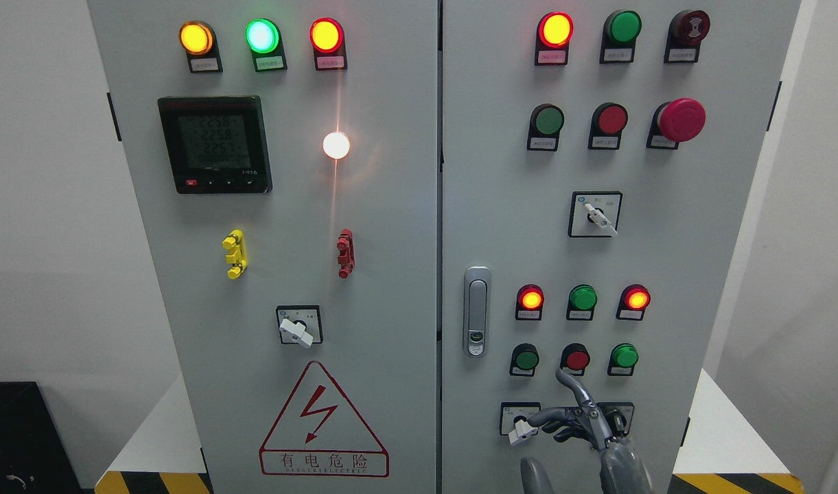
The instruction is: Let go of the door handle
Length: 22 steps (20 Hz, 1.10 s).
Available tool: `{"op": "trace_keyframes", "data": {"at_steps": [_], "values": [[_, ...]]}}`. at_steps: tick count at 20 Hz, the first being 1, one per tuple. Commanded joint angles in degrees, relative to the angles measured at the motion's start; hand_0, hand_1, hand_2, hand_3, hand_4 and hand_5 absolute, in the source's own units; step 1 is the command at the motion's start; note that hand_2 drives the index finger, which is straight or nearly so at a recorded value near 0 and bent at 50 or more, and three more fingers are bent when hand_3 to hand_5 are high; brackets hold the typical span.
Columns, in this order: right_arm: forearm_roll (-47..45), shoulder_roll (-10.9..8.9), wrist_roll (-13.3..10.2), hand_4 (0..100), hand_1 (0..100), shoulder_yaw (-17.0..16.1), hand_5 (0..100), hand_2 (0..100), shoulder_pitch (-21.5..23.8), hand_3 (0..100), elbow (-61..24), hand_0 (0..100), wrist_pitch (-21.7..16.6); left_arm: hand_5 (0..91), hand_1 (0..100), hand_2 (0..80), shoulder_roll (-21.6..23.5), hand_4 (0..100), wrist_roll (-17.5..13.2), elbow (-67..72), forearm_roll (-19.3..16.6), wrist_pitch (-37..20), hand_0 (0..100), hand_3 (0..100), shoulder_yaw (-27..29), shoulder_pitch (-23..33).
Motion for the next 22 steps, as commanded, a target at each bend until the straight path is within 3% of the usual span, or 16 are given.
{"op": "trace_keyframes", "data": {"at_steps": [1, 8, 18, 22], "values": [[18.6, 2.00, -1.2, 100, 47, 0.1, 100, 0, -2.7, 99, 0.9, 39, 0.1, 0.0, 56, 0.0, 0.0, 0, 0.0, 0.0, 0.0, 0.0, 12, 0, 0.0, 0.0], [39.7, 5.52, -1.5, 100, 42, 1.2, 100, 0, -6.7, 100, 4.3, 39, 1.5, 0.0, 56, 0.0, 0.0, 0, 0.0, 0.0, 0.0, 0.0, 12, 0, 0.0, 0.0], [50.1, 7.01, -1.5, 100, 38, 6.7, 100, 0, -9.0, 100, 7.2, 41, 10.3, 0.0, 56, 0.0, 0.0, 0, 0.0, 0.0, 0.0, 0.0, 12, 0, 0.0, 0.0], [51.7, 7.19, -1.6, 100, 37, 7.2, 100, 0, -9.5, 100, 9.4, 41, 11.5, 0.0, 56, 0.0, 0.0, 0, 0.0, 0.0, 0.0, 0.0, 12, 0, 0.0, 0.0]]}}
